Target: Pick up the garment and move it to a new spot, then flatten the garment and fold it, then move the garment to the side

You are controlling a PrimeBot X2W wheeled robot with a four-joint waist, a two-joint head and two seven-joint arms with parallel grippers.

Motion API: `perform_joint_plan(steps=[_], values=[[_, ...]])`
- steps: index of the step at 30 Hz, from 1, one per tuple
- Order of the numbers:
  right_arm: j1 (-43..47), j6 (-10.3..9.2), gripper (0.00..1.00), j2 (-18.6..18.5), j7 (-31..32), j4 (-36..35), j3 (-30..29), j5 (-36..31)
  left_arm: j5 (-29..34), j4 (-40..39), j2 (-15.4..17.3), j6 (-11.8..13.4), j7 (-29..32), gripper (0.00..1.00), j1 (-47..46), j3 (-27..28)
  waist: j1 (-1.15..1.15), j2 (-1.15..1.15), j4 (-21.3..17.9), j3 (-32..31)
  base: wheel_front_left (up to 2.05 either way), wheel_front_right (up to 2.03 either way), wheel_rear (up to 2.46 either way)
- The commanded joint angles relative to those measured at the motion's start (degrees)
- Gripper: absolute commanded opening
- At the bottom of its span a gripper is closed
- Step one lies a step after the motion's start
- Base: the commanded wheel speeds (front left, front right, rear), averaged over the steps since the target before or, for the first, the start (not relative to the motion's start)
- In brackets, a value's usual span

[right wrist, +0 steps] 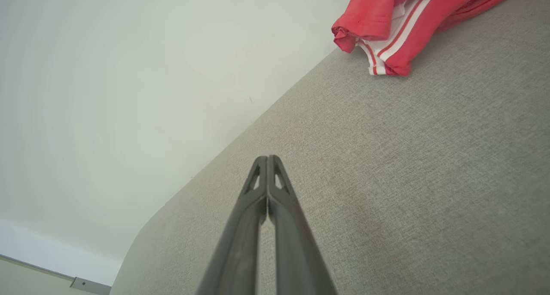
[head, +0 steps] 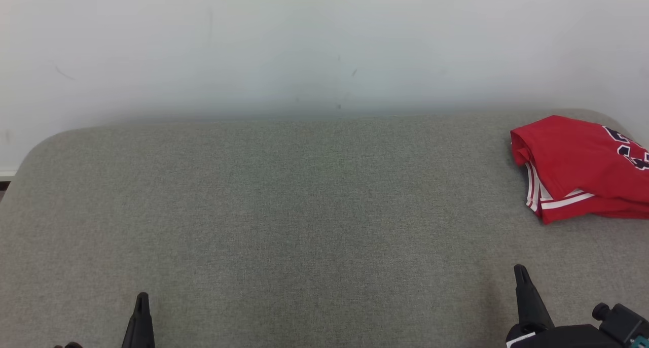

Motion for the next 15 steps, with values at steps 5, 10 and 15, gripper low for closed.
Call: perform_joint_plan(steps=[5,10,15], values=[[-1.77,-0.04,0.00,-0.03,1.10,-0.46,-0.80,4.97,-5.30,-0.12,0.01,0.03,1.34,0.00,-2.28,0.41,-0.01,0.00,0.01,0.05,0.00,0.00,0.00],[-2.29,-0.04,0.00,0.05,2.11,-0.33,-1.35,9.10,-9.57,0.24,-0.04,0.03,2.46,0.00,-2.98,0.62,-0.01,0.00,0.03,0.11,0.00,0.00,0.00],[-2.52,-0.05,0.00,0.10,2.77,-0.23,-1.72,11.67,-12.34,0.48,-0.08,0.04,3.17,0.00,-3.29,0.76,-0.01,0.00,0.04,0.14,0.00,0.00,0.00]])
